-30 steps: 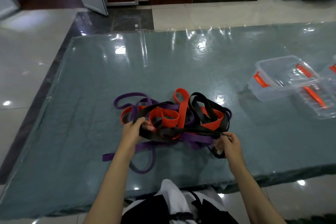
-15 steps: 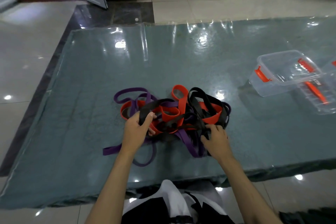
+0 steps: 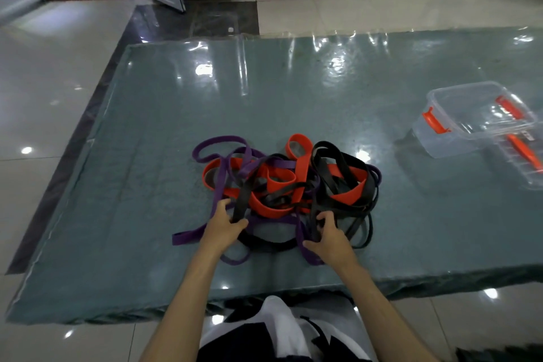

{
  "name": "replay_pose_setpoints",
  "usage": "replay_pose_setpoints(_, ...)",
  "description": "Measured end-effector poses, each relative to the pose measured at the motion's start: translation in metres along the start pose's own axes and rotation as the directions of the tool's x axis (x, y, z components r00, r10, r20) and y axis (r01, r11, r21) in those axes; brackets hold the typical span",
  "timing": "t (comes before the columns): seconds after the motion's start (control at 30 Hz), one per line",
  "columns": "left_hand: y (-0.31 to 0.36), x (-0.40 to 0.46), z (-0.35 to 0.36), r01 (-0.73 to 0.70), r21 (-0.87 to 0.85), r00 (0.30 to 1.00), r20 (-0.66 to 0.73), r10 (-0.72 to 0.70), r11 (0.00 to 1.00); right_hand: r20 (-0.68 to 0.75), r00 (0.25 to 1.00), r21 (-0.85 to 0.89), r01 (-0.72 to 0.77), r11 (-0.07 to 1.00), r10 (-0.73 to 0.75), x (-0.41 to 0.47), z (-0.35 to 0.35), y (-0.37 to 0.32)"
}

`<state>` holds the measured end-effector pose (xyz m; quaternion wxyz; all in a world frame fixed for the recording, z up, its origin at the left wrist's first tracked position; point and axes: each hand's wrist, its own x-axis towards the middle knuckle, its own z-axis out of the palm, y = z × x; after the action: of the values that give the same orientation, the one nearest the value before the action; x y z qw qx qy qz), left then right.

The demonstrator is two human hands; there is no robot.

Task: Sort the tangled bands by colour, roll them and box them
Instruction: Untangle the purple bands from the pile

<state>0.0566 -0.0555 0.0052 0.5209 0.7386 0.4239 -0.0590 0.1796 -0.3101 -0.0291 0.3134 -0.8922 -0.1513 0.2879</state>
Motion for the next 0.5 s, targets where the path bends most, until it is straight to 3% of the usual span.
replay_pose_setpoints(0.17,0.010,-0.002,0.005,-0.062,0.234,0.996,-0.041,0.074,0.970,-0.090,0.996,0.023,0.010,1.000,-0.008,-0.002,-0.004,0.011)
replay_pose_setpoints(0.23,0.012,-0.005,0.006,-0.081,0.349,0.992,-0.059,0.108,0.934,-0.118,0.992,0.152,-0.018,0.988,0.036,-0.001,-0.009,0.015)
replay_pose_setpoints(0.37,0.027,-0.020,0.014,-0.023,0.758,0.966,-0.152,0.211,0.652,-0.080,0.985,0.588,-0.077,0.805,0.153,0.002,-0.027,0.009)
replay_pose_setpoints(0.47,0.042,-0.026,0.032,-0.209,0.791,0.880,-0.104,0.463,0.575,-0.023,0.986,0.743,-0.093,0.663,0.164,0.005,-0.034,-0.006)
replay_pose_setpoints(0.5,0.045,-0.024,0.039,-0.307,0.740,0.861,-0.052,0.506,0.599,-0.010,0.988,0.770,-0.093,0.632,0.157,0.006,-0.035,-0.012)
